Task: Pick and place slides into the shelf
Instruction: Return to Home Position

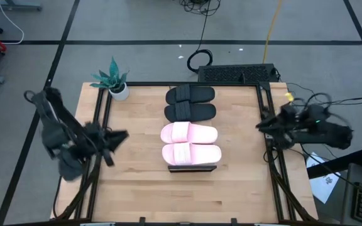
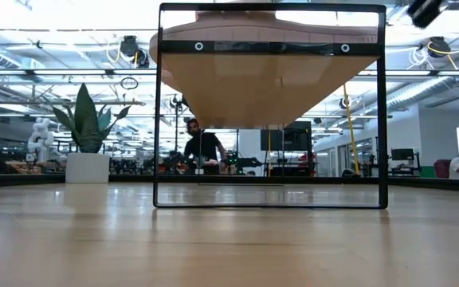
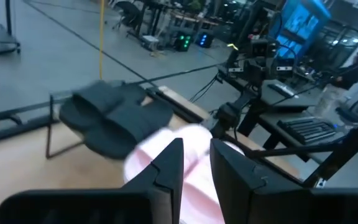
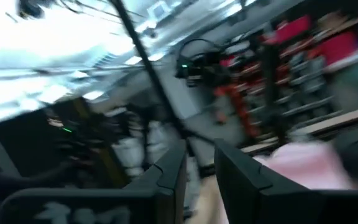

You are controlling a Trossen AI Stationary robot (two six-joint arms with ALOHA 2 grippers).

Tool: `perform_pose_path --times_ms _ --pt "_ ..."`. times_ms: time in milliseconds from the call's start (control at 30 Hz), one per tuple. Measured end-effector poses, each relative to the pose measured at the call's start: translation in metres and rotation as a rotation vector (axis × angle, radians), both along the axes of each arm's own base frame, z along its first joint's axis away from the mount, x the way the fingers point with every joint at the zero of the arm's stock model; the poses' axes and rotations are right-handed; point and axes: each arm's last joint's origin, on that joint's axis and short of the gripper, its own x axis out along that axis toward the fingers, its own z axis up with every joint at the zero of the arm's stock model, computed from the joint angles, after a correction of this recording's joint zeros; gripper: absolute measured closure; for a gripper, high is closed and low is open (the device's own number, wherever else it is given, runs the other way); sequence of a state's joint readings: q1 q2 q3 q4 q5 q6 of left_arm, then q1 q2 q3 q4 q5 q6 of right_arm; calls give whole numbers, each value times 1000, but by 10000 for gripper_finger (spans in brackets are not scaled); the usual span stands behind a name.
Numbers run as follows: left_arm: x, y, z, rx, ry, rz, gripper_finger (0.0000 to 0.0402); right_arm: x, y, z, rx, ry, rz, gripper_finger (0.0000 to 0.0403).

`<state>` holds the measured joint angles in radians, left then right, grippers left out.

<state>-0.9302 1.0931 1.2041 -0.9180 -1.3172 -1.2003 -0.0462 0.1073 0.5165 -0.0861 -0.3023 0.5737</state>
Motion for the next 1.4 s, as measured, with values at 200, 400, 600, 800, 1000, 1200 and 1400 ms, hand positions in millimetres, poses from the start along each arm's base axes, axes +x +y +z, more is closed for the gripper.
perform_pose_path --times_ms 200,400,600,800,1000,1200,1400 --pt "-32 43 25 54 2 -49 325 -31 -5 72 -230 58 -257 330" --pt "-53 71 17 111 69 -58 325 -29 -8 105 -412 299 -341 330" --pt "-55 74 -36 93 78 18 325 13 -10 69 -455 571 -294 330" --pt "-46 61 -97 6 63 32 325 30 -13 40 -425 536 -347 330" --pt "-37 59 -139 -41 70 54 325 9 -15 34 -363 485 -426 330" --pt "-31 75 -149 -38 87 106 325 -14 -14 33 -329 445 -471 330" --pt "-14 96 -138 30 80 36 325 -21 -14 28 -320 484 -497 330"
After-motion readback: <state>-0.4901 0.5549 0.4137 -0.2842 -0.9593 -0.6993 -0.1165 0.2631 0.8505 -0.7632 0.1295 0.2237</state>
